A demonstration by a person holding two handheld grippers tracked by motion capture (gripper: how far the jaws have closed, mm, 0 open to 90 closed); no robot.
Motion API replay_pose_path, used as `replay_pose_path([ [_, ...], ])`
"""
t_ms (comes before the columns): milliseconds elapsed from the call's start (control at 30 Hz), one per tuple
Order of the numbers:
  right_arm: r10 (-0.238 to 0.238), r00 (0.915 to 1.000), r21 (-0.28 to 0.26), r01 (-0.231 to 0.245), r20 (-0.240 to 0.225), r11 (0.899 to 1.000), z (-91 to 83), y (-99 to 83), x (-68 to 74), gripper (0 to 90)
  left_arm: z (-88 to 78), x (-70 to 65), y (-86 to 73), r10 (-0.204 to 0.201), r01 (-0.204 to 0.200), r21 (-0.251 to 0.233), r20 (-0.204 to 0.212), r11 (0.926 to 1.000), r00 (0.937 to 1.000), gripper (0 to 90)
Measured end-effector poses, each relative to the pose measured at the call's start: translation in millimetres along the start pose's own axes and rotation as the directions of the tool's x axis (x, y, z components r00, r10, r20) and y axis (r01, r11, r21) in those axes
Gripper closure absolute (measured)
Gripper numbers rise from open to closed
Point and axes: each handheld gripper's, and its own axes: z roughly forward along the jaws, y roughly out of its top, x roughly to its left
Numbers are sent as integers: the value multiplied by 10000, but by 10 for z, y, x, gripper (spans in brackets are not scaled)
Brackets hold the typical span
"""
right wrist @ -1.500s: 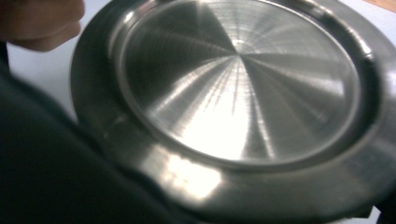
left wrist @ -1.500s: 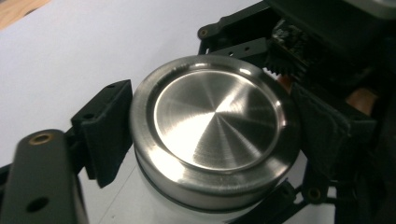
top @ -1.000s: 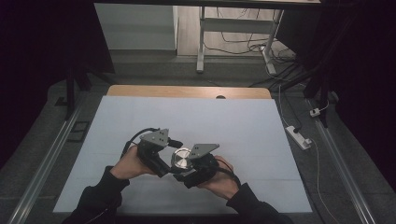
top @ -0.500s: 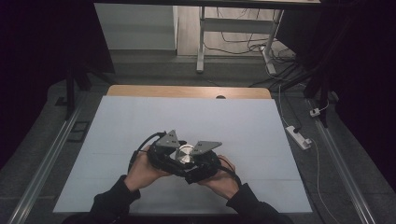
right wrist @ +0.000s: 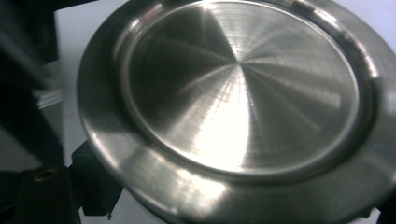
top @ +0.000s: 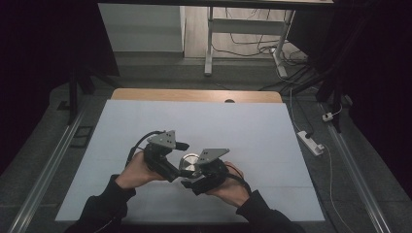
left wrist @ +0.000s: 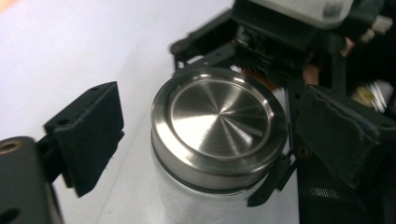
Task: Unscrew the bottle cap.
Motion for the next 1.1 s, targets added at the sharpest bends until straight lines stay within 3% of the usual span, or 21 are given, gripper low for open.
replay_pose_path([
  [133, -606, 9970, 77, 610, -482, 9981, 23, 21, 102, 148, 60, -45, -36, 970, -1007, 577, 625, 9932, 9933, 140],
  [267, -678, 9964, 70, 683, -504, 9976, 21, 29, 122, 148, 74, -54, -37, 1045, -1075, 462, 630, 9931, 9925, 192],
  [367, -585, 9977, 45, 587, -330, 9983, 15, 27, 102, 149, 89, -56, -31, 826, -833, 272, 252, 9962, 9963, 204],
  [467, -160, 9999, 29, 160, 43, 9999, 8, 23, 64, 148, 140, -51, -28, 306, -305, 35, -325, 9995, 9990, 205],
  [500, 135, 9991, 12, -136, 411, 9999, 7, 9, 23, 149, 171, -54, -23, -72, 65, -119, -599, 9999, 9982, 206],
  [533, 135, 9991, 12, -136, 411, 9999, 7, 9, 23, 149, 186, -53, -20, -220, 207, -185, -736, 9996, 9970, 206],
  [600, 340, 9974, -16, -340, 632, 9994, 5, -2, -8, 148, 228, -66, -11, -614, 573, -390, -1118, 9976, 9918, 206],
  [700, 630, 9936, -42, -629, 938, 9980, -2, -9, -37, 148, 250, -83, 9, -850, 778, -548, -1455, 9955, 9857, 207],
  [900, 641, 9916, -114, -632, 1123, 9979, -17, 4, -37, 149, 250, -114, 34, -1002, 895, -660, -1807, 9938, 9784, 208],
  [1100, 738, 9835, -2, -749, 1654, 9972, -10, 1, -43, 148, 301, -156, 72, -1420, 1326, -547, -2434, 9897, 9595, 206],
])
